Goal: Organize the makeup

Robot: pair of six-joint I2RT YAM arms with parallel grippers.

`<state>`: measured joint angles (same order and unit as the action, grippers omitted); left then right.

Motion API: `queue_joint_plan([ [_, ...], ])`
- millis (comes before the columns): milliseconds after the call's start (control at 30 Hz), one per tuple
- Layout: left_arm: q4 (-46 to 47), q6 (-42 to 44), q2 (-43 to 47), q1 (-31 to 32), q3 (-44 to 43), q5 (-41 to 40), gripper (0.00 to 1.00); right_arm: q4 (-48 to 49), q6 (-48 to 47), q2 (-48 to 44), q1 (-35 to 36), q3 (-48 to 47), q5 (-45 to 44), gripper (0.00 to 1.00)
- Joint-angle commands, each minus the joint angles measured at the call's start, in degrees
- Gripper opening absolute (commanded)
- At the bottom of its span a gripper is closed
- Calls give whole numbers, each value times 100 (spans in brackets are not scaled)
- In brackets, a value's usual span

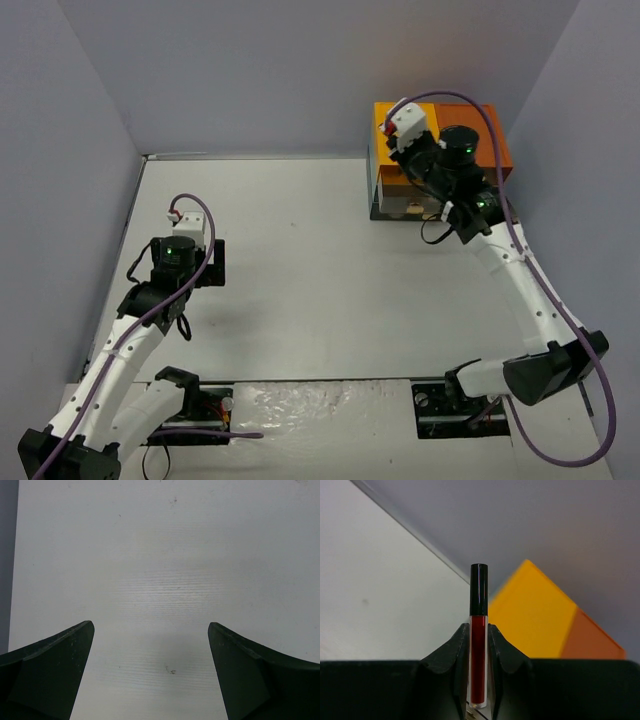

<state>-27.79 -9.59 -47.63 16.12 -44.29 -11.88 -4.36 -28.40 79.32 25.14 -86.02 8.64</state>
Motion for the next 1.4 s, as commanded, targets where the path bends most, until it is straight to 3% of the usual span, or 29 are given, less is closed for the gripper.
queue_joint_plan([
  [0, 315, 45, -51, 5, -179, -60, 97, -810, -1359, -78, -812, 173, 757, 0],
  [100, 318, 36, -71, 5, -176, -69, 97, -857, -1646, -50, -1500, 228, 1288, 0],
  [333, 309, 53, -71, 5, -167, -95, 97, -865, -2089, 367, -1979, 260, 2143, 5],
  [400, 316, 54, -56, 5, -160, -88, 97, -865, -2068, 516, -2024, 216, 2248, 12],
  [467, 318, 45, -62, 5, -159, -69, 97, -865, -2003, 637, -2031, 138, 2318, 38],
  [633, 326, 45, -54, 5, -162, -78, 97, -799, -1473, 513, -2025, -23, 2241, 59],
  [833, 344, 45, -71, 5, -167, -60, 97, -121, 563, -333, -2014, 538, 1163, 60],
  [1000, 344, 45, -161, 5, -176, -51, 97, 31, 2426, -1501, -1987, 1600, 218, 54],
  [1233, 353, 38, -222, 5, -176, -7, 97, 78, 3633, -2312, -1878, 3322, 105, 50],
  [1367, 353, 40, -260, 5, -185, 6, 97, 328, 3804, -2089, -1855, 3518, 106, 50],
])
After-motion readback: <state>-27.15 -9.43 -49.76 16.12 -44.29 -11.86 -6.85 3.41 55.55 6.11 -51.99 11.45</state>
